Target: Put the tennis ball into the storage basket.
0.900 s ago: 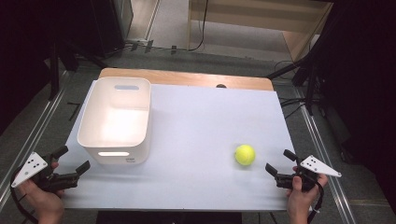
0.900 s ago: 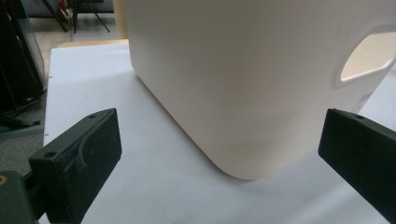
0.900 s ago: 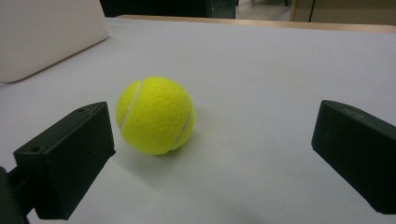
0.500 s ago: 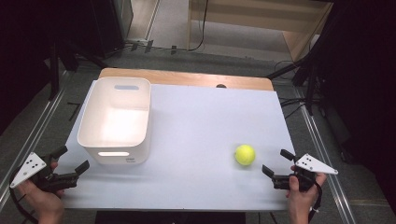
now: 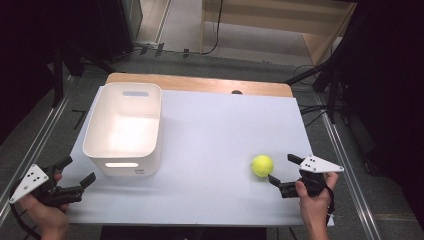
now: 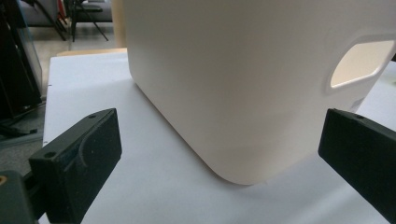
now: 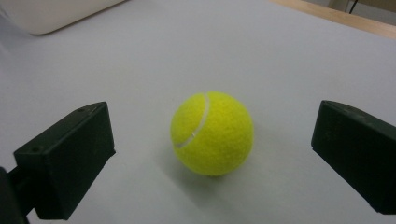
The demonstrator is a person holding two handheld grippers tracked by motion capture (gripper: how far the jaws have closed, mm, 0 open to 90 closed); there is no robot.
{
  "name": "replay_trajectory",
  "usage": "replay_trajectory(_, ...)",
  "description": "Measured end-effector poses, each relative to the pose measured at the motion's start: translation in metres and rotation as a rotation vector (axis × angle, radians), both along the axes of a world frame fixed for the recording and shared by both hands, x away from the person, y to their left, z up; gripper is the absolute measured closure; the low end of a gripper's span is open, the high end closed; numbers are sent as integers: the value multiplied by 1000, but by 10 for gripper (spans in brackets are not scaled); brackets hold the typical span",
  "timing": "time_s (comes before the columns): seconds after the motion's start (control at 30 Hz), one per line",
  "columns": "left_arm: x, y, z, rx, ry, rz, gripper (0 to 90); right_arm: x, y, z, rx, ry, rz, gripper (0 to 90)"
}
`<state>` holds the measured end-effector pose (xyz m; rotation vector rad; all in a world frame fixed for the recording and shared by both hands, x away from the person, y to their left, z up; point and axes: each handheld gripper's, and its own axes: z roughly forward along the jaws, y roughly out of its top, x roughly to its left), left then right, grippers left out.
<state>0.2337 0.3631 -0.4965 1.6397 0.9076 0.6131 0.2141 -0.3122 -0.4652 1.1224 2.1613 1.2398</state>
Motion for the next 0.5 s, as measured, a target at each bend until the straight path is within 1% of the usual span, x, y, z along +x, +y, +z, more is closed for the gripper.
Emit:
replay_trajectory(0.07, 0, 0, 0, -3, -1, 0, 0, 1, 2, 1, 0, 4, 0, 0)
replay_trajectory(0.1, 0, 0, 0, -3, -1, -1, 0, 3, 3, 3, -10, 8, 11, 0)
replay_trajectory(0.17, 0, 0, 0, -2, -1, -1, 0, 8, 7, 5, -38, 29, 26, 0)
replay_trajectory(0.2, 0, 0, 0, -2, -1, -1, 0, 8, 7, 5, -38, 29, 26, 0)
replay_trajectory(0.23, 0, 0, 0, -2, 0, -1, 0, 10, 8, 6, -49, 38, 32, 0)
replay_trajectory(0.3, 0, 0, 0, 0, 0, -1, 0, 17, 11, 6, -62, 74, 47, 0)
replay_trajectory(0.4, 0, 0, 0, 1, 0, -1, 0, 20, 13, 6, -64, 90, 48, 0)
replay_trajectory(0.43, 0, 0, 0, 0, 0, -1, 0, 22, 15, 5, -69, 102, 47, 0)
replay_trajectory(0.47, 0, 0, 0, 0, 0, -1, 0, 25, 17, 5, -85, 112, 60, 0)
replay_trajectory(0.5, 0, 0, 0, 0, 0, -1, 0, 25, 17, 5, -85, 112, 60, 0)
